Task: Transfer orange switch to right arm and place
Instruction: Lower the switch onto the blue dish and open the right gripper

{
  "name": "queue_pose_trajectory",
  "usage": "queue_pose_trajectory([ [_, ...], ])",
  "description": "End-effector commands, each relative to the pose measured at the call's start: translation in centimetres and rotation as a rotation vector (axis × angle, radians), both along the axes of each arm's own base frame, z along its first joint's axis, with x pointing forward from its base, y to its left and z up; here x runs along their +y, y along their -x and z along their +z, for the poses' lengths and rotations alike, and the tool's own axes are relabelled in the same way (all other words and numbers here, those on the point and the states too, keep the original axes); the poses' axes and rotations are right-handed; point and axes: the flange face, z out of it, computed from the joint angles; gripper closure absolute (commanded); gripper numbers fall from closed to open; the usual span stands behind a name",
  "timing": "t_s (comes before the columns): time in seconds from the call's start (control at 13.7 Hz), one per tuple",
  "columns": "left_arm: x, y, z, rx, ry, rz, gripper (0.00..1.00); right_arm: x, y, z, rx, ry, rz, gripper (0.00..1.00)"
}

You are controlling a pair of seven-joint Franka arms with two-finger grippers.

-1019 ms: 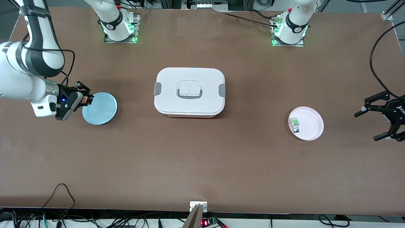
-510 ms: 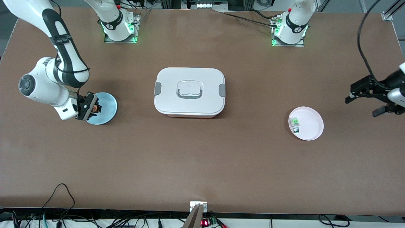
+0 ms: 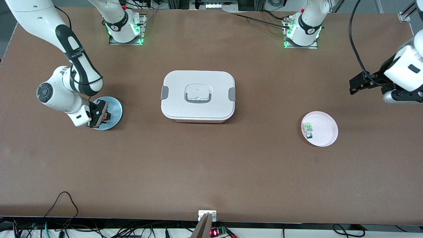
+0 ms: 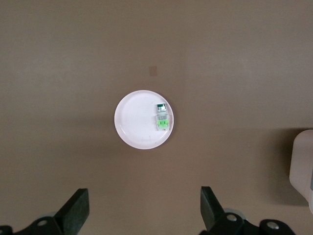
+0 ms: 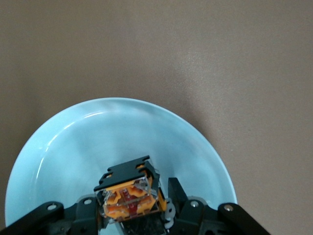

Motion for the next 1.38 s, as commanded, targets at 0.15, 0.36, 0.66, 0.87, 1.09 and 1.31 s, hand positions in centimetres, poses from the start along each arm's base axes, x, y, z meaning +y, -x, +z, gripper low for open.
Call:
queue_pose_trajectory([
  [0.15,2.5,1.1,-1.1,0.016,0.001,0.076,0.0,-0.3,0.2,0.3,-0.006,0.005,0.015,0.0],
  [0.36,2.6,0.9,-1.0,0.013,0.033,0.085,0.0,-0.2,-0.9,1.9,-0.034,0.006,-0.013,0.0],
  [0.66,2.7,0.5,-1.1,-0.001,0.035,0.086,0.0,0.5,-2.5,8.8,-0.012,-0.007,-0.233,0.0],
  [0.87,2.7,0.3,-1.1,-0.006,0.064,0.089,0.0,0.9,-3.6,14.0,0.018,-0.016,-0.356,0.0],
  [1.09,2.7,0.4,-0.8,-0.009,0.082,0.089,0.0,1.0,-3.3,18.7,0.028,0.017,-0.5,0.0],
  [1.31,2.7,0.2,-0.6,-0.017,0.075,0.063,0.0,1.9,-3.4,23.1,0.092,0.055,-0.675,0.0],
])
